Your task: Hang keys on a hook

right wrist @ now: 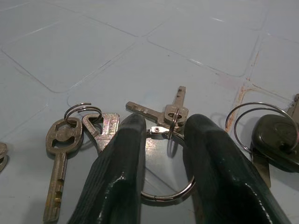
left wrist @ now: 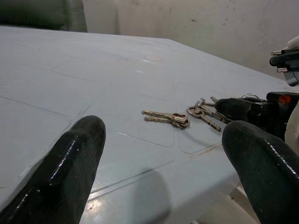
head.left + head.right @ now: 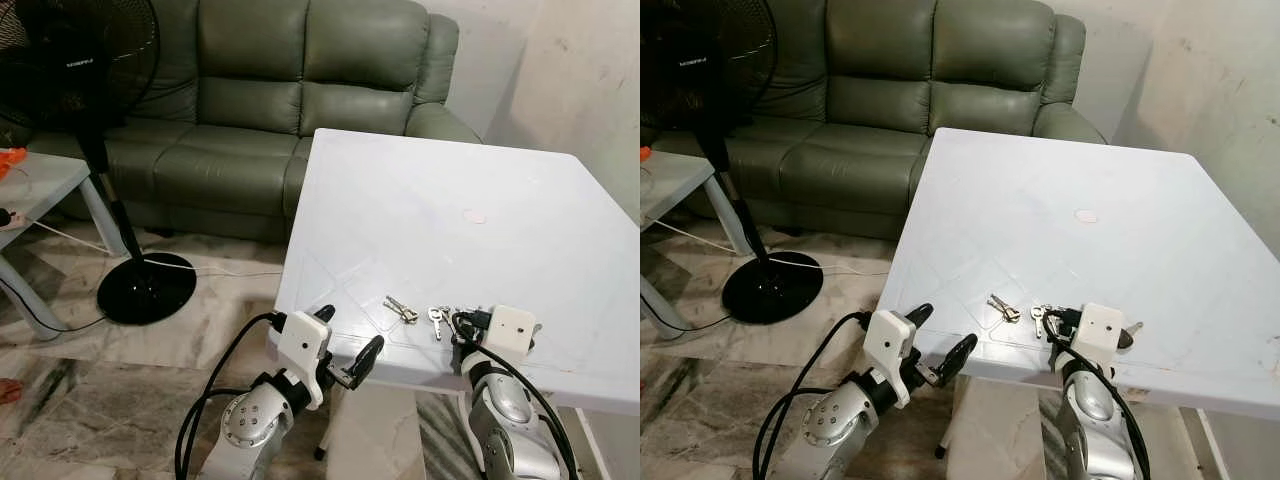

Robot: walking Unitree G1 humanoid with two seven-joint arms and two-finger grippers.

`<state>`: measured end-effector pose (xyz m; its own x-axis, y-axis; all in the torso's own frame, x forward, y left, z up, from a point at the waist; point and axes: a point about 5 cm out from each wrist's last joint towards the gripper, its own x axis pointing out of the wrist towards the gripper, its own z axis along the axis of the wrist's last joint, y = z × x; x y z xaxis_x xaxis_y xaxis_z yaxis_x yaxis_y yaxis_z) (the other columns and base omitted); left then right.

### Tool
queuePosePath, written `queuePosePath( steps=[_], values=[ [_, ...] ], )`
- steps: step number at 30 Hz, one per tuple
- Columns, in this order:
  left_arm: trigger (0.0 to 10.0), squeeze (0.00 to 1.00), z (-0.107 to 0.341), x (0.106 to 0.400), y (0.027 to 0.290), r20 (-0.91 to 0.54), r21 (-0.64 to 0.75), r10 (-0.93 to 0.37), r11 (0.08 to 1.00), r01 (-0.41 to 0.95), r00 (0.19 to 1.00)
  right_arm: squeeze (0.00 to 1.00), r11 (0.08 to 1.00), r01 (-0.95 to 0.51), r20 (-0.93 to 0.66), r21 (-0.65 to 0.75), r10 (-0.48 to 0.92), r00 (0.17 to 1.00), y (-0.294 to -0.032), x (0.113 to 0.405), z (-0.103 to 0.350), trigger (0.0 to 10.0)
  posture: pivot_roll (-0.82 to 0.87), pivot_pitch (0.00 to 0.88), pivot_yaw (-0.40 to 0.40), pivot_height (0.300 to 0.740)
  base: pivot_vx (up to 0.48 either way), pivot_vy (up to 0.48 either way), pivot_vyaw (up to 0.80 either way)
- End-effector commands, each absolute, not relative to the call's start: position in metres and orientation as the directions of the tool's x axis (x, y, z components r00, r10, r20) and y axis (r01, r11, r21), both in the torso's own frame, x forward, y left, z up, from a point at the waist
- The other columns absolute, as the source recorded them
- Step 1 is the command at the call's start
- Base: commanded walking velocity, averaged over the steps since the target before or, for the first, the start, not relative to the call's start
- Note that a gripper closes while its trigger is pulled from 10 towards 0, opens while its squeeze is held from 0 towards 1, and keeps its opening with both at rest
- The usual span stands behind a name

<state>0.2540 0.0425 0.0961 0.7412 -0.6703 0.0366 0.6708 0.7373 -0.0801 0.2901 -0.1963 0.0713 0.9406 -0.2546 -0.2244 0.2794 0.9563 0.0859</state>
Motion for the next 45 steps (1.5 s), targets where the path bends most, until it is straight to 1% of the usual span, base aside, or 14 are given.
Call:
queuePosePath(
  steps=[1,4,6,7,8,9,33,34,35,36,37,38,40,45],
  values=[
    [10.0,0.00,0.100,0.253,0.037,0.055,-0.090,-0.672,0.733,0.674,0.738,0.00,0.955,0.285,-0.210,0.084,-0.262,0.942,-0.196,0.294,0.076,10.0,-0.02,0.049,-0.072,0.740,0.000,0.000,0.00],
    [10.0,0.00,0.100,0.253,0.037,0.055,-0.092,-0.671,0.734,0.673,0.739,0.00,0.953,0.285,-0.215,0.101,-0.259,0.942,-0.195,0.295,0.076,10.0,-0.02,0.047,-0.073,0.740,0.000,0.000,0.00],
    [10.0,0.00,0.100,0.253,0.037,0.055,-0.092,-0.671,0.734,0.673,0.739,0.00,0.952,0.290,-0.214,0.099,-0.264,0.940,-0.195,0.296,0.077,7.4,-0.02,0.045,-0.074,0.740,0.000,0.000,0.00],
    [10.0,0.00,0.100,0.253,0.037,0.055,-0.091,-0.671,0.734,0.673,0.740,0.00,0.950,0.297,-0.219,0.101,-0.270,0.938,-0.196,0.295,0.076,3.6,-0.02,0.042,-0.075,0.740,0.000,0.000,0.00],
    [10.0,0.00,0.101,0.254,0.036,0.055,-0.092,-0.670,0.735,0.672,0.740,0.00,0.948,0.303,-0.218,0.102,-0.276,0.936,-0.196,0.296,0.077,0.5,-0.02,0.041,-0.076,0.740,0.000,0.000,0.00],
    [10.0,0.00,0.101,0.254,0.036,0.056,-0.092,-0.670,0.735,0.672,0.740,0.00,0.946,0.307,-0.217,0.102,-0.280,0.935,-0.196,0.296,0.077,0.0,-0.02,0.041,-0.076,0.740,0.000,0.000,0.00],
    [10.0,0.00,0.100,0.253,0.036,0.049,-0.097,-0.673,0.732,0.674,0.738,0.00,0.960,0.275,-0.222,0.044,-0.259,0.940,-0.193,0.295,0.075,0.2,-0.02,0.041,-0.073,0.740,0.000,0.000,0.00],
    [10.0,0.00,0.100,0.253,0.036,0.049,-0.097,-0.673,0.733,0.674,0.738,0.00,0.960,0.276,-0.224,0.052,-0.258,0.940,-0.193,0.295,0.075,2.8,-0.02,0.044,-0.075,0.740,0.000,0.000,0.00],
    [10.0,0.00,0.100,0.253,0.036,0.049,-0.097,-0.673,0.733,0.674,0.738,0.00,0.960,0.276,-0.224,0.052,-0.258,0.940,-0.193,0.295,0.075,2.8,-0.02,0.044,-0.075,0.740,0.000,0.000,0.00],
    [10.0,0.00,0.100,0.253,0.036,0.049,-0.098,-0.672,0.733,0.673,0.739,0.00,0.957,0.283,-0.207,0.065,-0.265,0.942,-0.194,0.295,0.077,5.5,-0.02,0.045,-0.075,0.740,0.000,0.000,0.00],
    [10.0,0.00,0.100,0.253,0.036,0.049,-0.098,-0.672,0.733,0.673,0.739,0.00,0.957,0.283,-0.207,0.065,-0.265,0.942,-0.194,0.295,0.077,5.5,-0.02,0.045,-0.075,0.740,0.000,0.000,0.00],
    [10.0,0.00,0.100,0.253,0.036,0.048,-0.099,-0.671,0.734,0.672,0.740,0.00,0.957,0.283,-0.196,0.071,-0.264,0.944,-0.194,0.295,0.079,8.6,-0.02,0.045,-0.075,0.740,0.000,0.000,0.00],
    [10.0,0.00,0.100,0.253,0.036,0.048,-0.099,-0.669,0.736,0.670,0.742,0.00,0.960,0.262,-0.157,0.097,-0.246,0.957,-0.194,0.296,0.083,10.0,-0.02,0.046,-0.075,0.740,0.000,0.000,0.00],
    [10.0,0.00,0.100,0.254,0.037,0.050,-0.104,-0.663,0.741,0.664,0.747,0.00,0.960,0.238,-0.117,0.144,-0.223,0.968,-0.196,0.297,0.090,10.0,-0.02,0.044,-0.077,0.740,0.000,0.000,0.00]
  ],
)
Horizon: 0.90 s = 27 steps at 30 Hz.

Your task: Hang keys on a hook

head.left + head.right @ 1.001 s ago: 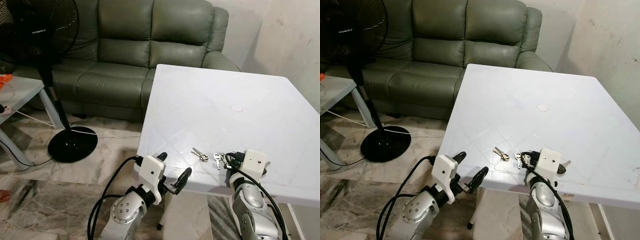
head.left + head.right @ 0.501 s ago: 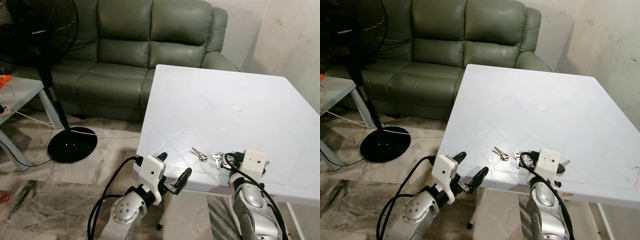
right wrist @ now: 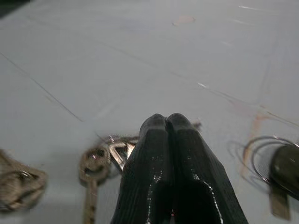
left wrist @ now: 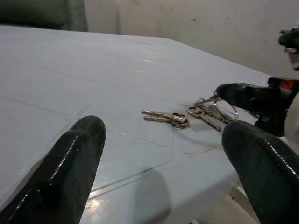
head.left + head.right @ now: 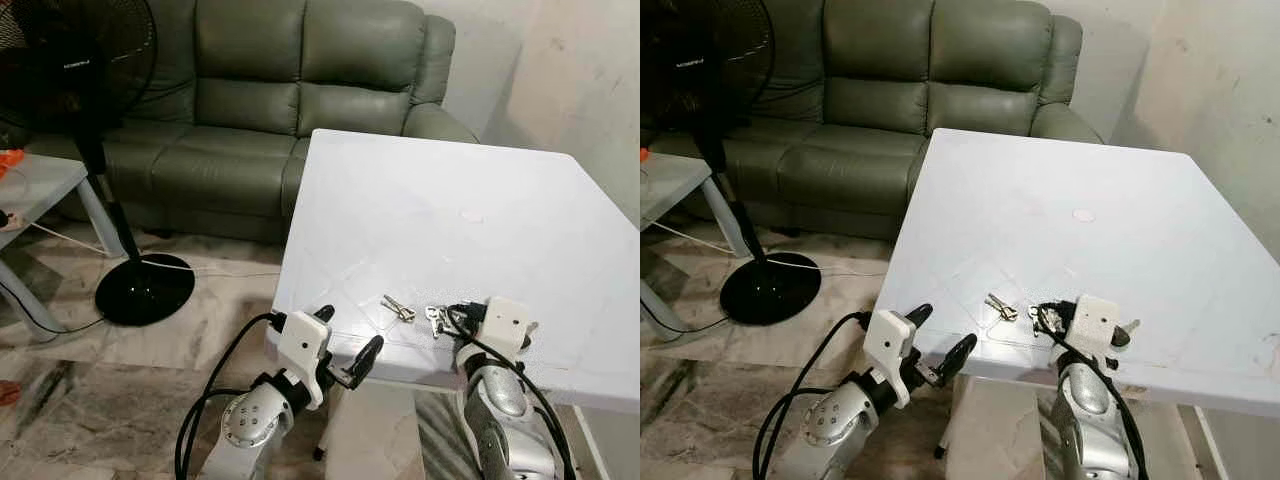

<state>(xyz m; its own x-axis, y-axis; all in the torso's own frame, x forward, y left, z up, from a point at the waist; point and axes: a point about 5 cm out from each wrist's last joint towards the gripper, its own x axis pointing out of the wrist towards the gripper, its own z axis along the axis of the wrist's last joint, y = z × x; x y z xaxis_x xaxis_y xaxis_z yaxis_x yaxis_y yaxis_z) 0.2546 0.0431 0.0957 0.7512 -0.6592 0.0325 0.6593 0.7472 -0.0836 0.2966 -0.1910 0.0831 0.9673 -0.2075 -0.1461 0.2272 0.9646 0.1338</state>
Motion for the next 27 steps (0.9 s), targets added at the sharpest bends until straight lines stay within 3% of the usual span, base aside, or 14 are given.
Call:
queuePosePath(
  steps=[1,5,10,12,16,19,21,27],
  values=[
    [10.0,0.00,0.100,0.254,0.037,0.051,-0.104,-0.662,0.741,0.664,0.747,0.00,0.961,0.238,-0.124,0.142,-0.221,0.967,-0.196,0.297,0.089,10.0,-0.02,0.045,-0.078,0.740,0.000,0.000,0.00],
    [10.0,0.00,0.100,0.254,0.037,0.050,-0.104,-0.663,0.741,0.664,0.747,0.00,0.966,0.235,-0.139,0.111,-0.219,0.966,-0.196,0.298,0.087,10.0,-0.01,0.045,-0.079,0.740,0.000,0.000,0.00],
    [10.0,0.00,0.100,0.254,0.038,0.052,-0.108,-0.658,0.744,0.660,0.751,0.00,0.959,0.181,-0.051,0.216,-0.174,0.983,-0.196,0.296,0.096,10.0,-0.01,0.045,-0.079,0.740,0.000,0.000,0.00],
    [10.0,0.00,0.100,0.255,0.038,0.053,-0.111,-0.654,0.747,0.655,0.755,0.00,0.955,0.026,0.090,0.297,-0.055,0.994,-0.188,0.294,0.114,10.0,-0.01,0.045,-0.080,0.740,0.000,0.000,0.00],
    [10.0,0.00,0.103,0.258,0.040,0.063,-0.127,-0.639,0.757,0.641,0.767,0.00,0.920,-0.115,0.225,0.375,0.030,0.974,-0.182,0.291,0.135,10.0,-0.01,0.042,-0.080,0.740,0.000,0.000,0.00],
    [10.0,0.00,0.110,0.268,0.046,0.094,-0.154,-0.588,0.789,0.595,0.803,0.00,0.924,-0.189,0.323,0.333,0.077,0.943,-0.180,0.291,0.151,10.0,-0.01,0.037,-0.082,0.740,0.000,0.000,0.00],
    [10.0,0.00,0.120,0.278,0.054,0.131,-0.170,-0.540,0.814,0.555,0.832,0.00,0.953,-0.202,0.366,0.225,0.110,0.924,-0.180,0.290,0.158,10.0,-0.01,0.032,-0.082,0.740,0.000,0.000,0.00],
    [10.0,0.00,0.135,0.299,0.081,0.184,-0.211,-0.405,0.874,0.438,0.896,0.00,0.978,-0.204,0.367,0.030,0.179,0.913,-0.176,0.290,0.162,10.0,-0.01,0.017,-0.079,0.740,0.000,0.000,0.00]
  ],
)
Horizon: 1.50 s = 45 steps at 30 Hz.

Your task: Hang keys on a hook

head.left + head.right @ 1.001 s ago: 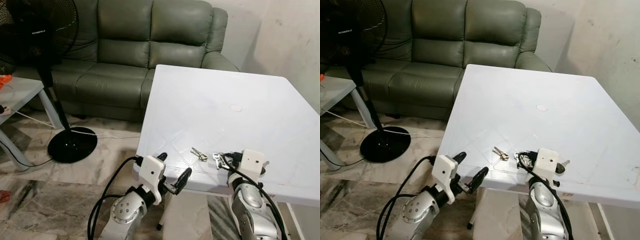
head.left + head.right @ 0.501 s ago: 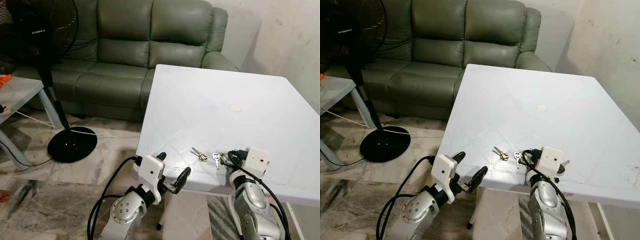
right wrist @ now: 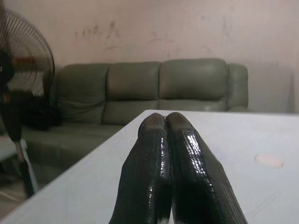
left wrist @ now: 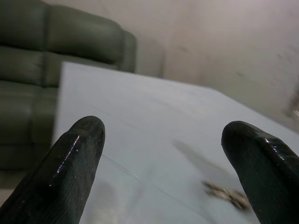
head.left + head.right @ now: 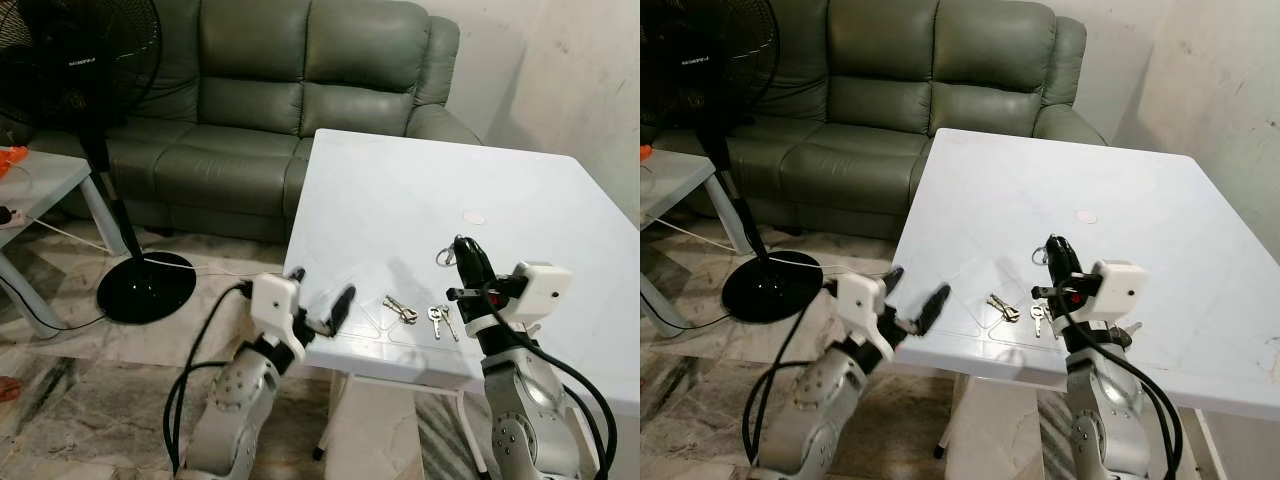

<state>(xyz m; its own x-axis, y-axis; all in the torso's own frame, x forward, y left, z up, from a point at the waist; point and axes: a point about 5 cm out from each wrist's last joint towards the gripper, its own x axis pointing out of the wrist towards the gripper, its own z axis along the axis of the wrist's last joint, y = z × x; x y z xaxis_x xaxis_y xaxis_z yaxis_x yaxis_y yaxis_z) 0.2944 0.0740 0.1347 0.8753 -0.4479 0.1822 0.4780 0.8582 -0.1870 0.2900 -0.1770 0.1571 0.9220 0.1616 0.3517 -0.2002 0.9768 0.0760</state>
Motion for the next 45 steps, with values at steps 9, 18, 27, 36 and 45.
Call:
queuePosePath(
  steps=[9,18,27,36,45],
  values=[
    [10.0,0.00,0.149,0.316,0.121,0.217,-0.184,-0.212,0.950,0.253,0.953,0.00,0.991,-0.134,0.246,-0.004,0.131,0.960,-0.175,0.296,0.147,10.0,0.00,0.000,-0.059,0.740,0.000,0.000,0.00],
    [10.0,0.00,0.151,0.327,0.133,0.202,-0.152,-0.167,0.968,0.200,0.965,0.00,0.995,-0.104,0.224,0.001,0.102,0.969,-0.173,0.298,0.145,10.0,0.00,0.000,-0.047,0.740,0.000,0.000,-0.64],
    [10.0,0.00,0.162,0.336,0.135,0.249,-0.132,-0.170,0.969,0.208,0.953,0.00,0.994,-0.110,0.223,-0.020,0.112,0.968,-0.168,0.304,0.147,10.0,0.00,0.000,-0.043,0.740,0.000,0.000,-0.64],
    [10.0,0.00,0.161,0.340,0.134,0.237,-0.094,-0.185,0.973,0.212,0.954,0.00,0.990,-0.137,0.208,-0.019,0.138,0.968,-0.162,0.305,0.145,10.0,0.00,0.000,-0.040,0.740,0.000,0.000,-0.65],
    [10.0,0.00,0.157,0.341,0.138,0.221,-0.189,-0.128,0.967,0.171,0.967,0.00,0.992,-0.129,0.197,-0.009,0.128,0.972,-0.163,0.303,0.143,10.0,0.00,0.002,-0.039,0.740,0.000,-0.248,-0.64]
  ],
)
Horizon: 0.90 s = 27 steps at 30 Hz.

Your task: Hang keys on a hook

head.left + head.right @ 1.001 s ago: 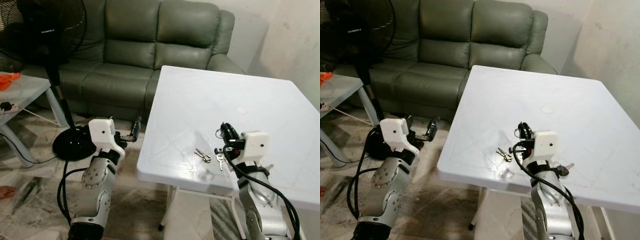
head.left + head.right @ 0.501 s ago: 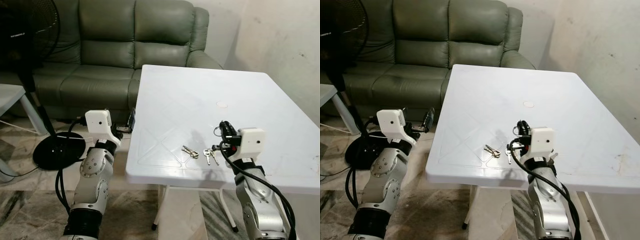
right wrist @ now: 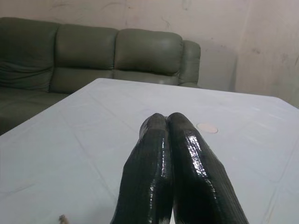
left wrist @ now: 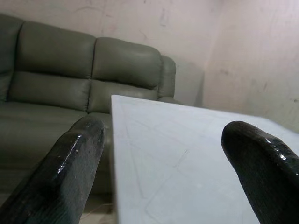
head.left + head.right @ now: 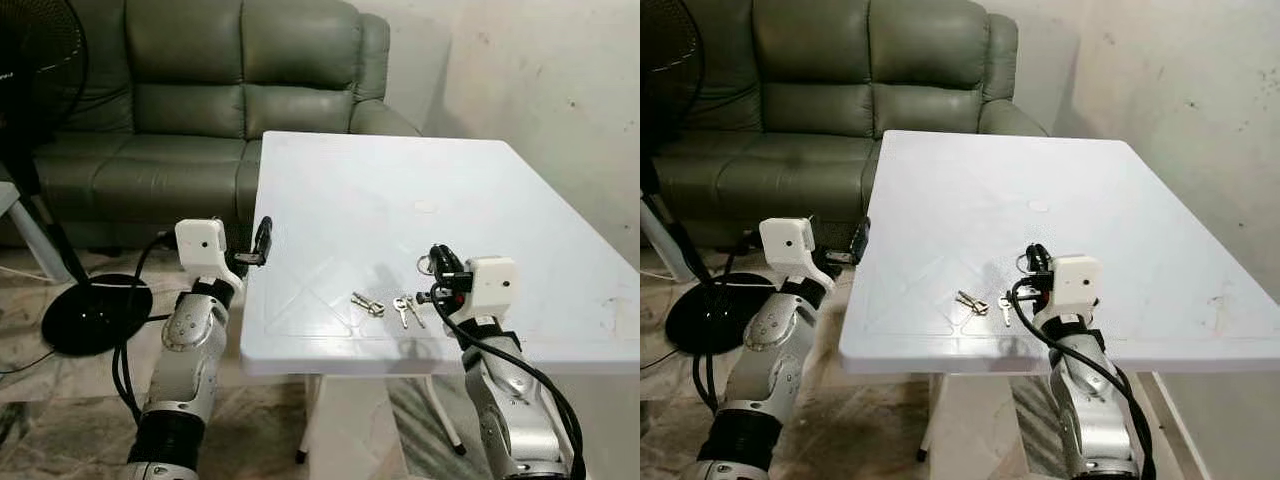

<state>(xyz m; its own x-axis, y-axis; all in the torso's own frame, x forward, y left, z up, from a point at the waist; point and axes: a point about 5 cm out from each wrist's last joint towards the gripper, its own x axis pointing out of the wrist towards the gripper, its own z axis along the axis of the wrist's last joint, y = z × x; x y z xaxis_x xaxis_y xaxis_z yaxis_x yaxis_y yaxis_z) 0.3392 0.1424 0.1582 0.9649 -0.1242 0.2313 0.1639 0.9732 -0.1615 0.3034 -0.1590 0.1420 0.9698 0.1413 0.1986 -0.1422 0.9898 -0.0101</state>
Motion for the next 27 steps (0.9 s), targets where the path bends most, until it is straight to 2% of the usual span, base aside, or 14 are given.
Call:
queuePosePath(
  steps=[1,3,17,27],
  values=[
    [10.0,0.00,0.1573,0.3411,0.1390,0.221,-0.204,-0.117,0.965,0.163,0.968,0.00,0.992,-0.128,0.197,-0.010,0.127,0.972,-0.1632,0.3026,0.1432,10.0,0.00,0.002,-0.039,0.740,0.000,0.000,-0.64],
    [10.0,0.00,0.1576,0.3409,0.1377,0.215,-0.172,-0.117,0.973,0.156,0.970,0.00,0.991,-0.130,0.195,-0.011,0.129,0.972,-0.1626,0.3019,0.1424,10.0,0.00,0.002,-0.040,0.740,0.000,0.000,-0.65],
    [10.0,0.00,0.1542,0.3387,0.1396,0.198,-0.181,-0.044,0.980,0.081,0.979,0.00,0.990,-0.139,0.187,-0.016,0.140,0.972,-0.1614,0.3016,0.1412,10.0,0.01,0.000,-0.046,0.740,0.000,0.000,-0.65],
    [10.0,0.00,0.1510,0.3362,0.1362,0.184,-0.150,-0.072,0.984,0.100,0.980,0.00,0.989,-0.147,0.187,-0.019,0.148,0.971,-0.1600,0.3018,0.1411,10.0,0.01,0.000,-0.049,0.740,0.000,0.000,-0.64]
  ],
)
